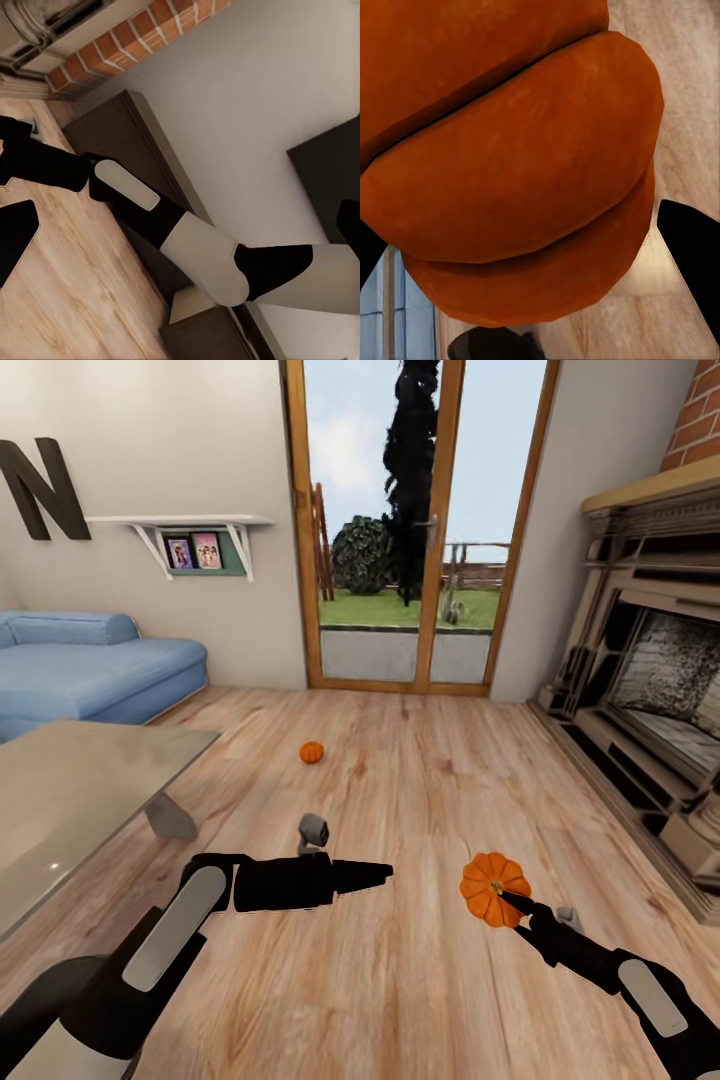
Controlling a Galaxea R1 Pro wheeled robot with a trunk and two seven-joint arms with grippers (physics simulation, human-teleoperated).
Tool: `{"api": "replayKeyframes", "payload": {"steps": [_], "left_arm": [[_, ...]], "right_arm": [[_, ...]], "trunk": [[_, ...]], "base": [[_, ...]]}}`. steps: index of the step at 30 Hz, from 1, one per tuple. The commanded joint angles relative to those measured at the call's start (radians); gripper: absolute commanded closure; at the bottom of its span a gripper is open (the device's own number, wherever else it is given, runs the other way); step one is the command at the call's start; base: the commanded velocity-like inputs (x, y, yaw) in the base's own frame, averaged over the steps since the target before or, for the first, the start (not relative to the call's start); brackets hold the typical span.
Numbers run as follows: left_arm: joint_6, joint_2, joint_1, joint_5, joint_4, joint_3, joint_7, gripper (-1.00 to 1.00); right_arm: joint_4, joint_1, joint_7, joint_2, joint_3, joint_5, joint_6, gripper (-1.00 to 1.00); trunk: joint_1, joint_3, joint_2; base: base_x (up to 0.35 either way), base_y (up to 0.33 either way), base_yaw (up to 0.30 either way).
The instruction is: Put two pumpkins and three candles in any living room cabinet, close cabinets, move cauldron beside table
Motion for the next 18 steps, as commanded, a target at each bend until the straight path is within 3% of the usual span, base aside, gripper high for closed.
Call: {"api": "replayKeyframes", "payload": {"steps": [1, 18], "left_arm": [[0.001, 0.001, -0.001, -0.006, 0.000, -0.001, -0.008, -1.00], [0.001, 0.000, 0.000, -0.006, 0.000, -0.001, -0.008, -1.00]], "right_arm": [[0.000, -0.001, -0.002, 0.000, -0.004, -0.015, 0.012, 1.00], [0.000, -0.001, 0.000, 0.001, -0.004, -0.015, 0.011, 1.00]], "trunk": [[0.000, -0.001, 0.000], [0.000, -0.001, 0.000]], "base": [[0.326, -0.117, 0.000], [0.326, -0.117, 0.000]]}}
